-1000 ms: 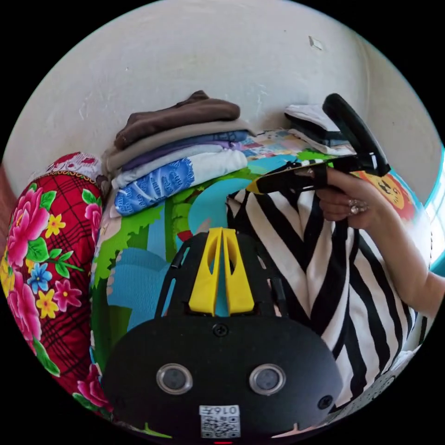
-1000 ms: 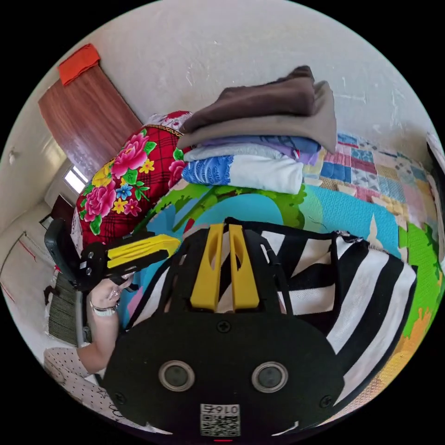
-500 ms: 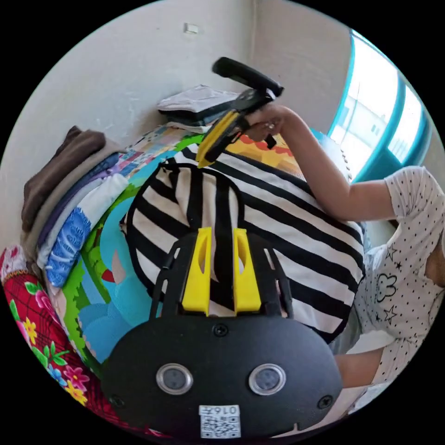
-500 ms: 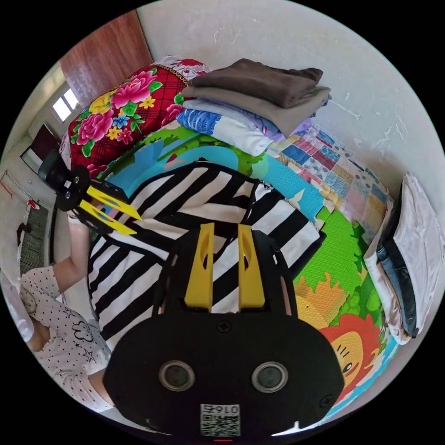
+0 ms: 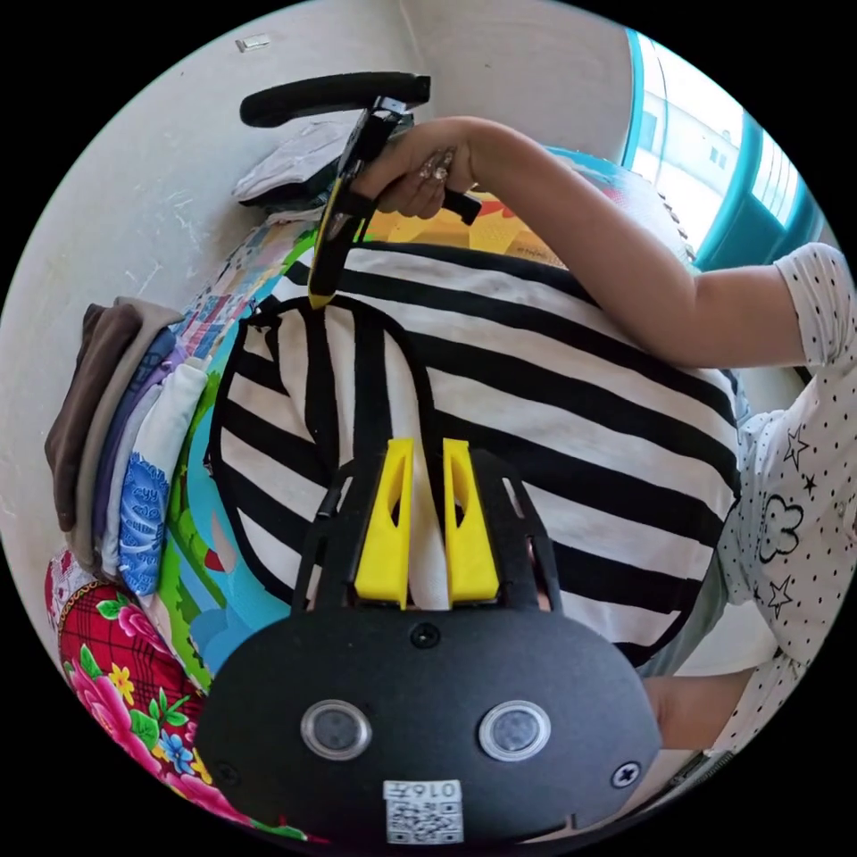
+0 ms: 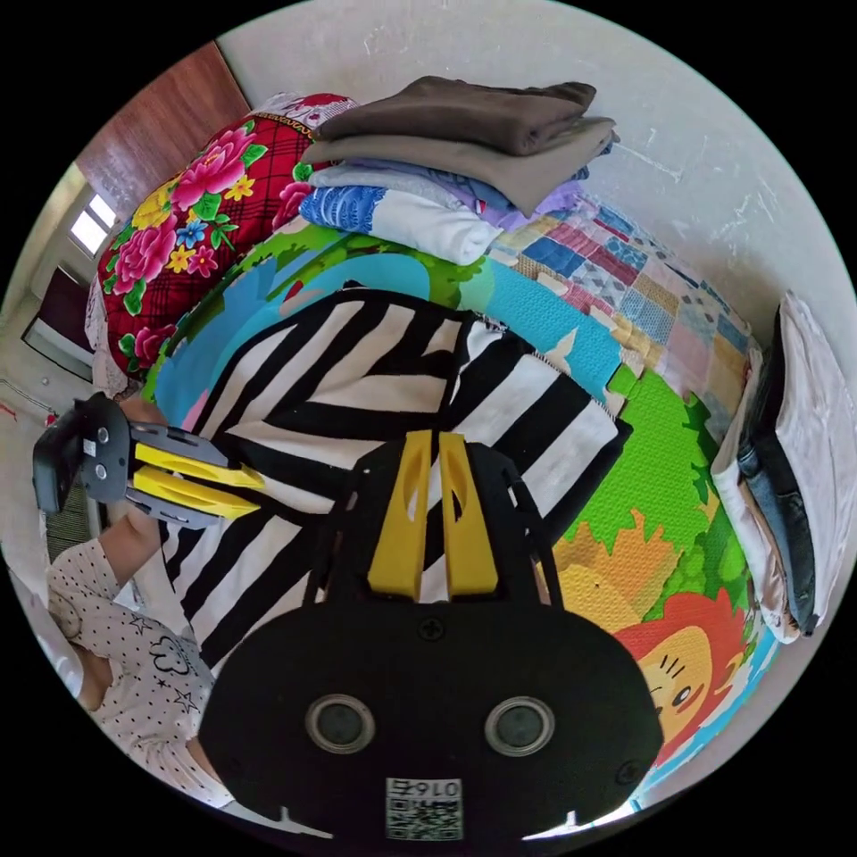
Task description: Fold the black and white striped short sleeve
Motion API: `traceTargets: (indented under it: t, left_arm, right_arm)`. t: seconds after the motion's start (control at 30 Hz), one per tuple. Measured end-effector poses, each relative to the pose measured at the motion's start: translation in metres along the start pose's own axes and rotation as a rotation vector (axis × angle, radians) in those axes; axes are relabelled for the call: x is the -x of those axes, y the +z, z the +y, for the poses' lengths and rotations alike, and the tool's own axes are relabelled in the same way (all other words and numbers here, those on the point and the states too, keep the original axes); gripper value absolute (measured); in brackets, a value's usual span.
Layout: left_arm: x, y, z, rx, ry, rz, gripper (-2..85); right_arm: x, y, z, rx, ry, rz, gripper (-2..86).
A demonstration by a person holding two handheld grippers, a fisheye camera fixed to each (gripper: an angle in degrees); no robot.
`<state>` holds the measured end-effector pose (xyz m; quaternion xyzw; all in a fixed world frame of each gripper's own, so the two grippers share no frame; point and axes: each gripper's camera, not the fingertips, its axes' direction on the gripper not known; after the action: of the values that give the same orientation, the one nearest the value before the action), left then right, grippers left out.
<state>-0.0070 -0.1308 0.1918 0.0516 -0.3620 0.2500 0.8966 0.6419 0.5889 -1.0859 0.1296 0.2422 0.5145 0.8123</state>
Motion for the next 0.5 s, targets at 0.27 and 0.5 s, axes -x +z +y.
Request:
traceTargets:
  t: [0.27,0.5]
  left_arm:
    - [0.004,-0.002,-0.01,0.007,-0.014,-0.057,7.4]
    - [0.026,-0.006,-0.01,0.013,-0.053,-0.013,6.6]
  right_arm:
    - [-0.048,-0.017,0.027,-0.303,0.085,-0.28,1.2]
    - [-0.083,0.008,0.037,-0.39,0.188,-0.473,1.0]
